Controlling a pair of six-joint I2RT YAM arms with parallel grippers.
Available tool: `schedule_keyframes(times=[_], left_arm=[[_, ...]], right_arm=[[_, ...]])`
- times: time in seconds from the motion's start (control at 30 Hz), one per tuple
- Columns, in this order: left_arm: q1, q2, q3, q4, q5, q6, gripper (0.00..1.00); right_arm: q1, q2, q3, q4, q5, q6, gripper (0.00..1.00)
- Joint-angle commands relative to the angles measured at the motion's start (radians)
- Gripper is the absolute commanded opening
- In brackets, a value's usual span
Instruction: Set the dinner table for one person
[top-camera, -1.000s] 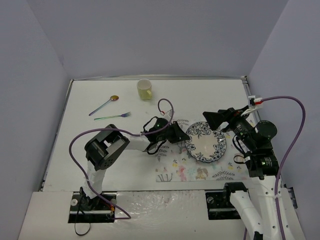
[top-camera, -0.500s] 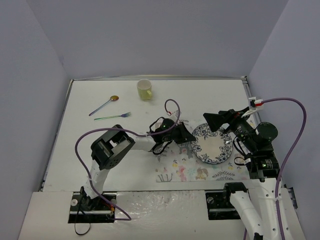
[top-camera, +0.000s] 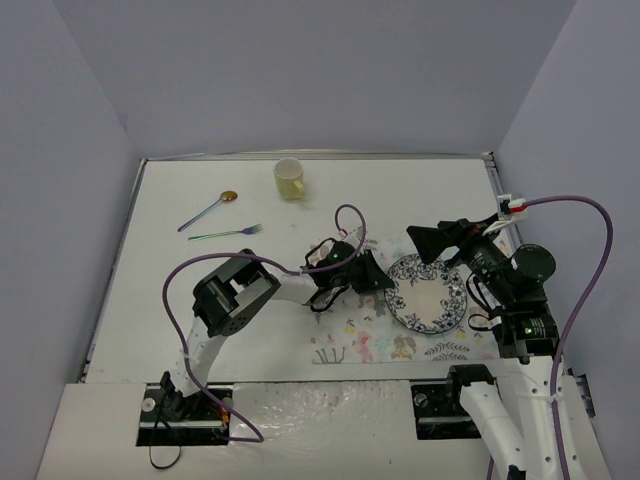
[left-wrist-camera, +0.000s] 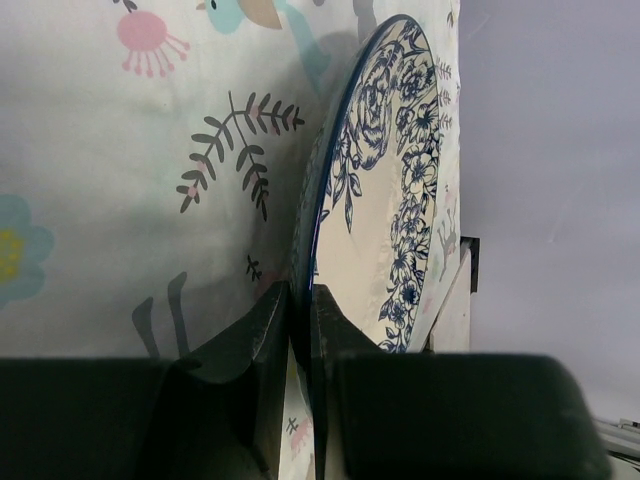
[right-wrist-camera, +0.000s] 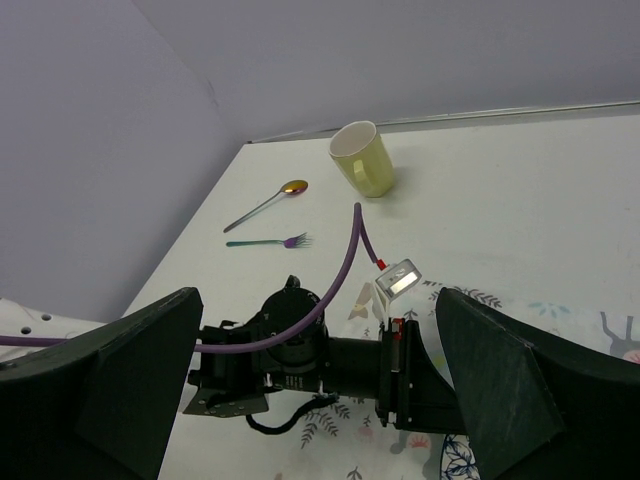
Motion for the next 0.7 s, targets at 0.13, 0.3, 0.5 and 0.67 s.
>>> schedule_keyframes(times=[0.13, 0.3, 0.5, 0.67], left_arm=[[-0.008, -0.014, 0.08, 0.19, 0.028, -0.066, 0.18], [-0.006, -0.015, 0.076, 0.152, 0.014, -0.046, 0.4], [-0.005, -0.041, 0.076, 0.085, -0.007, -0.014, 0.59], [-0.005, -0.081, 0.069, -0.008, -0.044, 0.033, 0.8]], right_arm=[[0.005, -0.009, -0.001, 0.056, 0.011, -0.012, 1.0], [0.005, -0.012, -0.004, 0.051, 0.016, -0.02, 1.0], [0.004, -0.021, -0.003, 0.043, 0.023, -0.031, 1.0], [0.005, -0.022, 0.003, 0.024, 0.039, -0.047, 1.0]])
